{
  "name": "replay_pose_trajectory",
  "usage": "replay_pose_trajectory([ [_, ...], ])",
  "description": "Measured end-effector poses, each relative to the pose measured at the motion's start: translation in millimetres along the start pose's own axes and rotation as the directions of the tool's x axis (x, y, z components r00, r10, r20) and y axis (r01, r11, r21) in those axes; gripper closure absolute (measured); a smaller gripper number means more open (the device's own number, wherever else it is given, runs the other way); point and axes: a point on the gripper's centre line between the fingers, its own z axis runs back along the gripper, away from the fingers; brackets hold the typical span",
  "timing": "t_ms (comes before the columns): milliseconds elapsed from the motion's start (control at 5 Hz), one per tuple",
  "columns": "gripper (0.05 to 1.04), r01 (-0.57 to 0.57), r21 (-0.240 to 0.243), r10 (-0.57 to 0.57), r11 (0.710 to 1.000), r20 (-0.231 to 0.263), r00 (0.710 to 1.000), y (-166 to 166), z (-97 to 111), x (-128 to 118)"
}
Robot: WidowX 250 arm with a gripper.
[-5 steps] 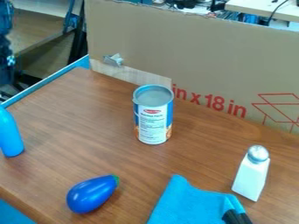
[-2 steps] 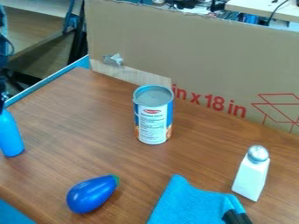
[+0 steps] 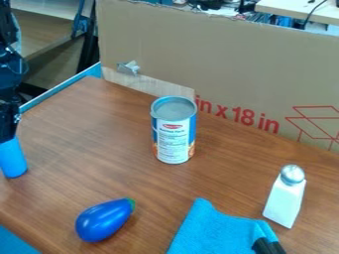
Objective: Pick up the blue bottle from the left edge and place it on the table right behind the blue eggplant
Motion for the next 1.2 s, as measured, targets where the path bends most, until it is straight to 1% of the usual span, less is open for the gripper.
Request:
replay_pose_trajectory([
  [200, 0.412, 0.023, -0.055, -0.02, 0.998, 0.053, 0.998, -7.7, 1.0, 7.4],
  [400, 0.624, -0.013, -0.113, 0.02, 0.994, 0.063, 0.998, -4.4, 2.2, 3.1],
  [600, 0.685, -0.026, -0.155, 0.038, 0.988, 0.076, 0.996, -7.4, 4.7, 2.7],
  [800, 0.685, 0.007, -0.152, 0.022, 0.988, 0.186, 0.982, -23.2, 41.6, -2.5],
  [1000, 0.685, 0.12, -0.139, -0.086, 0.983, 0.228, 0.97, -62.7, 58.5, -1.9],
  [1200, 0.685, 0.198, -0.113, -0.169, 0.974, 0.228, 0.959, -96.9, 59.2, -9.4],
])
